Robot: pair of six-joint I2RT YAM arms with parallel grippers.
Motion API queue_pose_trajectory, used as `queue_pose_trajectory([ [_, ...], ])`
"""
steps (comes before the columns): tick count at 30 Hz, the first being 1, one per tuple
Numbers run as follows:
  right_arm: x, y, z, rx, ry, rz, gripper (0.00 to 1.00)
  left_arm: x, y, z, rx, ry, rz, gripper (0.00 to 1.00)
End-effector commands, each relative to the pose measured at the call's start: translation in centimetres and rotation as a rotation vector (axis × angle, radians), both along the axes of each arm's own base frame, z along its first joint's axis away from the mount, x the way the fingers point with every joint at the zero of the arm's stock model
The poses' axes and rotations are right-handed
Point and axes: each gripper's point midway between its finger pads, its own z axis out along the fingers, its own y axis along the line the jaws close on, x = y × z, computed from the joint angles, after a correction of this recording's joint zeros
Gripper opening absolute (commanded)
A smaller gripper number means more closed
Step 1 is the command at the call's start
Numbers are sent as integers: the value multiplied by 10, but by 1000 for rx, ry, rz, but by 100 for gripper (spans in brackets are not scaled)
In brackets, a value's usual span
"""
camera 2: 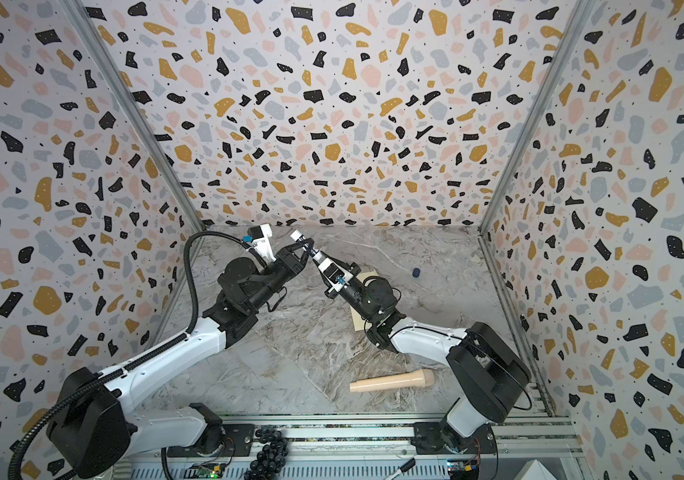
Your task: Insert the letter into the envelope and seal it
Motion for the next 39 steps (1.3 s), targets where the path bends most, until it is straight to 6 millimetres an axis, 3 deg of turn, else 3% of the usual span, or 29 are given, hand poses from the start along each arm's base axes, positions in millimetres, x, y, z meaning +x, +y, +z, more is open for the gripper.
queue_pose_trajectory([
  [1,-8,3,27,47,-23,46,12,-6,-3,27,-42,-84,-26,0],
  [8,-20,9,28,51,112,249,9,-14,-10,32,-25,-169,-73,0],
  [13,-31,1,34,104,297,516,8,-28,-18,38,23,-305,-139,0],
  [20,-40,-15,34,133,472,762,4,-46,-25,43,52,-440,-208,0],
  [25,-38,-18,28,129,531,814,4,-50,-27,43,70,-470,-222,0],
  [33,-31,-17,23,110,518,759,8,-43,-24,41,55,-428,-190,0],
  [37,-22,-22,22,104,430,615,25,-32,-20,42,36,-356,-152,0],
  [39,-18,-23,22,83,346,478,48,-28,-19,43,31,-329,-136,0],
])
